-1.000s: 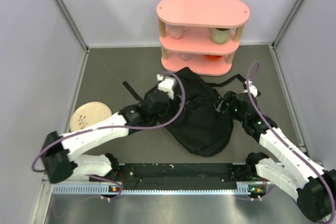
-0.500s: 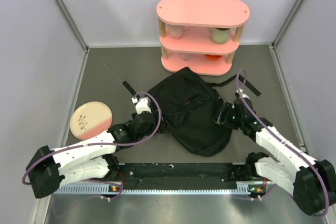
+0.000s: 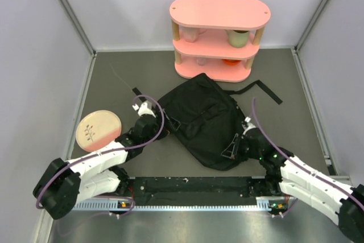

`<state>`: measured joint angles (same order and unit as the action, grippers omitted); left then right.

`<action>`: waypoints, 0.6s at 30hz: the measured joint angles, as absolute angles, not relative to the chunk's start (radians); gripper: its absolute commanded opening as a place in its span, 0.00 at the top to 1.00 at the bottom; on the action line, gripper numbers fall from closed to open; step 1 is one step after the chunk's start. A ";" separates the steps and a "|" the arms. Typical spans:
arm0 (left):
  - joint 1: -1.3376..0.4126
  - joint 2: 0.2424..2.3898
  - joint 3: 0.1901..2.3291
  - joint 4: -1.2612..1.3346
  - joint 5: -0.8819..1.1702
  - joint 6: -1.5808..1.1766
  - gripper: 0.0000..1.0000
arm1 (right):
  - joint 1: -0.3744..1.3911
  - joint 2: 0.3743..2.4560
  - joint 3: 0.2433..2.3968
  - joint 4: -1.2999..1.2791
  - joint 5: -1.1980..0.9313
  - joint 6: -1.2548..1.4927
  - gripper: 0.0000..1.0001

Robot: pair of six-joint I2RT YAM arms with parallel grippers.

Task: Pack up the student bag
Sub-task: Zip the student bag at the center of the board.

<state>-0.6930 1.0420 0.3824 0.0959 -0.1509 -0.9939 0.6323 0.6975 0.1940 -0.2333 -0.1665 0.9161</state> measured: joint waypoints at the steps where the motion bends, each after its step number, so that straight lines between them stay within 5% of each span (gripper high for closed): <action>1: -0.672 1.044 0.381 0.113 -0.133 -0.995 0.01 | 0.680 0.686 0.194 -0.245 -0.163 0.937 0.78; 4: -0.615 1.040 0.381 0.159 -0.086 -0.993 0.01 | 0.773 0.641 0.221 -0.329 -0.114 0.968 0.60; 6: -0.582 1.028 0.381 0.171 -0.062 -0.992 0.01 | 0.794 0.609 0.286 -0.407 -0.058 0.932 0.57; 10: -0.551 0.992 0.379 0.183 -0.041 -0.994 0.01 | 0.797 0.631 0.491 -0.431 0.022 0.770 0.57; 18: -0.533 1.047 0.343 0.245 -0.031 -1.041 0.03 | 0.797 1.070 0.927 -0.276 -0.058 0.355 0.61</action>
<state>-0.5331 1.0466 0.3431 0.2455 -0.0315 -1.0412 0.7975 1.0702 0.9272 -0.2764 -0.0578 0.3553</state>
